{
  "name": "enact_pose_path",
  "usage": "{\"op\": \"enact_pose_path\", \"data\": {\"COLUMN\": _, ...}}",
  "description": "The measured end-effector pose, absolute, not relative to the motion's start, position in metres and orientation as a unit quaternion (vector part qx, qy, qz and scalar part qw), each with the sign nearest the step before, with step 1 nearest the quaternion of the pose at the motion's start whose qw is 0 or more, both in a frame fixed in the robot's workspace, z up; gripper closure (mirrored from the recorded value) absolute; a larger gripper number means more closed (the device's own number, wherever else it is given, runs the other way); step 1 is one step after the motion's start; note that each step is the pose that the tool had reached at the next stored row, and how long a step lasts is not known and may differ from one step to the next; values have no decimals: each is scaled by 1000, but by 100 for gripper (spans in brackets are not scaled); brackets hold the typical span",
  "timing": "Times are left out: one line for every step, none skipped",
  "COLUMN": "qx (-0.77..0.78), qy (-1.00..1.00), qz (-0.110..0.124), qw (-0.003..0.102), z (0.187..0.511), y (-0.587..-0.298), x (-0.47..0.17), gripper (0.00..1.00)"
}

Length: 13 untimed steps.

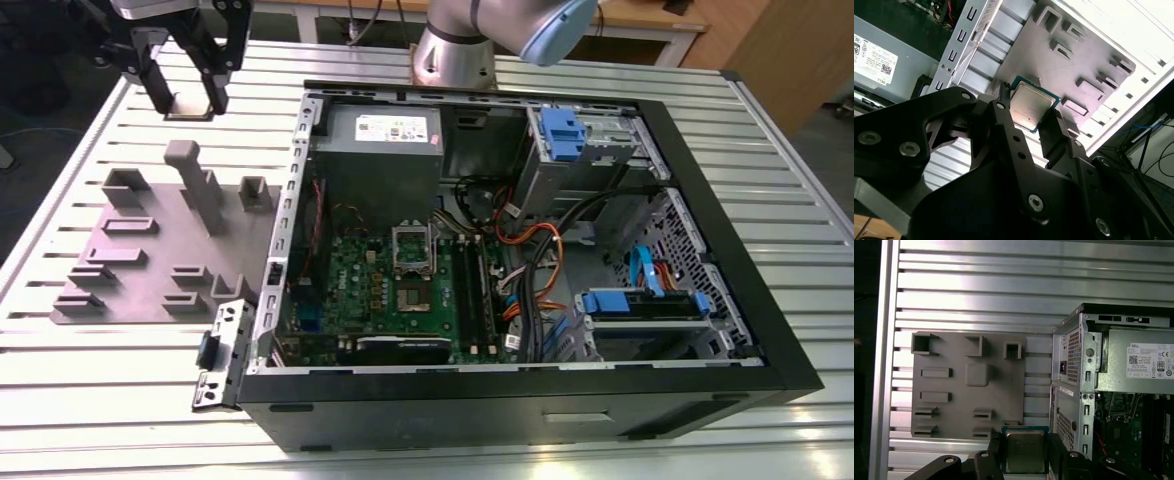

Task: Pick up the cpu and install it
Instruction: 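Pick up the cpu and move it towards the insertion slot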

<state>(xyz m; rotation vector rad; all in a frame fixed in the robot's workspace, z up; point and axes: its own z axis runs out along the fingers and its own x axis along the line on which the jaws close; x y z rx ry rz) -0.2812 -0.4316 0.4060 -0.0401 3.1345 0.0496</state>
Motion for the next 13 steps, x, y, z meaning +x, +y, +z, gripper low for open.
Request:
{"op": "enact_pose_path", "data": {"qx": -13, "qy": 1000, "qz": 16, "qw": 3, "z": 406, "y": -432, "x": -281, "gripper": 53}}
{"op": "enact_pose_path", "data": {"qx": -13, "qy": 1000, "qz": 16, "qw": 3, "z": 406, "y": -432, "x": -281, "gripper": 53}}
{"op": "enact_pose_path", "data": {"qx": -13, "qy": 1000, "qz": 16, "qw": 3, "z": 406, "y": -432, "x": -281, "gripper": 53}}
{"op": "enact_pose_path", "data": {"qx": -13, "qy": 1000, "qz": 16, "qw": 3, "z": 406, "y": -432, "x": -280, "gripper": 53}}
{"op": "enact_pose_path", "data": {"qx": -13, "qy": 1000, "qz": 16, "qw": 3, "z": 406, "y": -432, "x": -280, "gripper": 53}}
{"op": "enact_pose_path", "data": {"qx": -13, "qy": 1000, "qz": 16, "qw": 3, "z": 406, "y": -432, "x": -280, "gripper": 53}}
{"op": "enact_pose_path", "data": {"qx": -13, "qy": 1000, "qz": 16, "qw": 3, "z": 406, "y": -432, "x": -279, "gripper": 53}}
{"op": "enact_pose_path", "data": {"qx": -13, "qy": 1000, "qz": 16, "qw": 3, "z": 406, "y": -432, "x": -279, "gripper": 53}}
{"op": "enact_pose_path", "data": {"qx": -13, "qy": 1000, "qz": 16, "qw": 3, "z": 406, "y": -432, "x": -278, "gripper": 53}}
{"op": "enact_pose_path", "data": {"qx": -13, "qy": 1000, "qz": 16, "qw": 3, "z": 406, "y": -432, "x": -278, "gripper": 53}}
{"op": "enact_pose_path", "data": {"qx": -13, "qy": 1000, "qz": 16, "qw": 3, "z": 406, "y": -432, "x": -277, "gripper": 53}}
{"op": "enact_pose_path", "data": {"qx": -13, "qy": 1000, "qz": 16, "qw": 3, "z": 406, "y": -432, "x": -276, "gripper": 53}}
{"op": "enact_pose_path", "data": {"qx": -13, "qy": 1000, "qz": 16, "qw": 3, "z": 406, "y": -432, "x": -276, "gripper": 53}}
